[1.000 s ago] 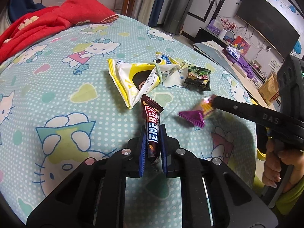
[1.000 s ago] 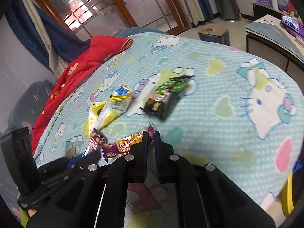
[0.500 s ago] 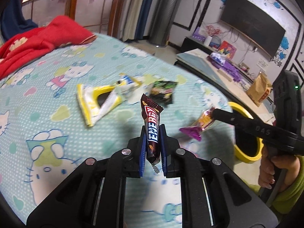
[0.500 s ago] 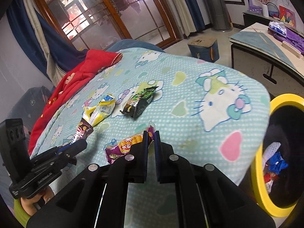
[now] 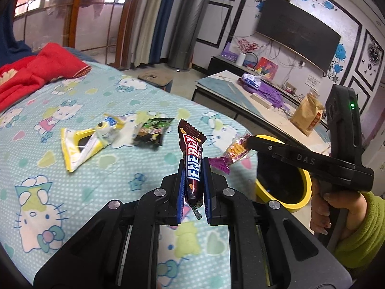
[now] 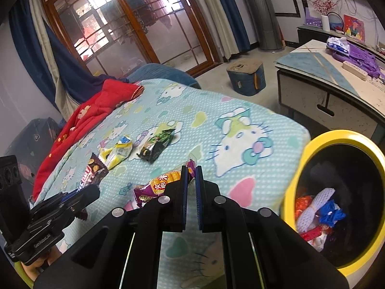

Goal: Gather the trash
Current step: 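Carry the chocolate bar and purple wrapper over the bin with both tools, then open both tools to drop the chocolate bar and purple wrapper into the bin, then move both open tools back over the remaining snack bags on the bedsheet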

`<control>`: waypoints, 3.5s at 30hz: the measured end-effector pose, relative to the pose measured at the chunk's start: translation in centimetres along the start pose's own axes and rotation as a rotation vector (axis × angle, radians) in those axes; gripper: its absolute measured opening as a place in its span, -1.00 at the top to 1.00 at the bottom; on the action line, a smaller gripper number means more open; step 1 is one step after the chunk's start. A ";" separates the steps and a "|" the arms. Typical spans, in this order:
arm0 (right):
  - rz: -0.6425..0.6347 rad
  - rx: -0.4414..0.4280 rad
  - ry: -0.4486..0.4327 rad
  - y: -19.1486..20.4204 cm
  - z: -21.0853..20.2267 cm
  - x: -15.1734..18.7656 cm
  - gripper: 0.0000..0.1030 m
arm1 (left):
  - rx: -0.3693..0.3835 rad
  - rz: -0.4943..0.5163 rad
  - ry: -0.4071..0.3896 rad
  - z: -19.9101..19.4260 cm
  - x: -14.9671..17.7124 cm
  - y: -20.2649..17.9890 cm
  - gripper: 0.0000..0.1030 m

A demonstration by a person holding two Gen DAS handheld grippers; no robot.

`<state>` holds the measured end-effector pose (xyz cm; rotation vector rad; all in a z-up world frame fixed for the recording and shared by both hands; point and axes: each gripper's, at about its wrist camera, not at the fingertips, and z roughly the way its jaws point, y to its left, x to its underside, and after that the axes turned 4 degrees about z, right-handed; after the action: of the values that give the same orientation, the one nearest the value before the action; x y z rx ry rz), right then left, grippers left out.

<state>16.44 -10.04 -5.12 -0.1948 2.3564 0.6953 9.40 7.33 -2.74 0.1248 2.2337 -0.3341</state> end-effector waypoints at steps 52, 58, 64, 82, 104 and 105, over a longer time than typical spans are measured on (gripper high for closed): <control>0.312 0.330 -0.068 -24.0 -9.7 1.3 0.83 | 0.282 0.290 0.195 13.9 -0.1 -18.6 0.80; 0.357 0.310 -0.082 -24.7 -10.0 1.2 0.60 | 0.265 0.282 0.174 14.4 -0.3 -18.9 -0.07; 0.363 0.304 -0.084 -24.6 -9.7 1.0 0.44 | 0.227 0.262 0.137 13.6 -0.3 -18.1 -0.59; 0.114 0.156 -0.087 -13.5 -6.8 -0.8 0.31 | -0.043 0.051 -0.023 8.8 -3.9 -7.3 -0.78; -0.034 -0.022 0.006 0.3 2.9 -3.7 0.27 | -0.329 -0.216 -0.149 1.1 -4.0 7.7 -0.78; -0.038 -0.029 0.016 0.8 3.4 -3.7 0.27 | -0.339 -0.228 -0.148 1.1 -3.9 8.3 -0.78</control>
<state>20.98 -7.71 -4.61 -0.2586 2.3525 0.7124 14.35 15.05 -1.98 -0.3270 2.1262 -0.0779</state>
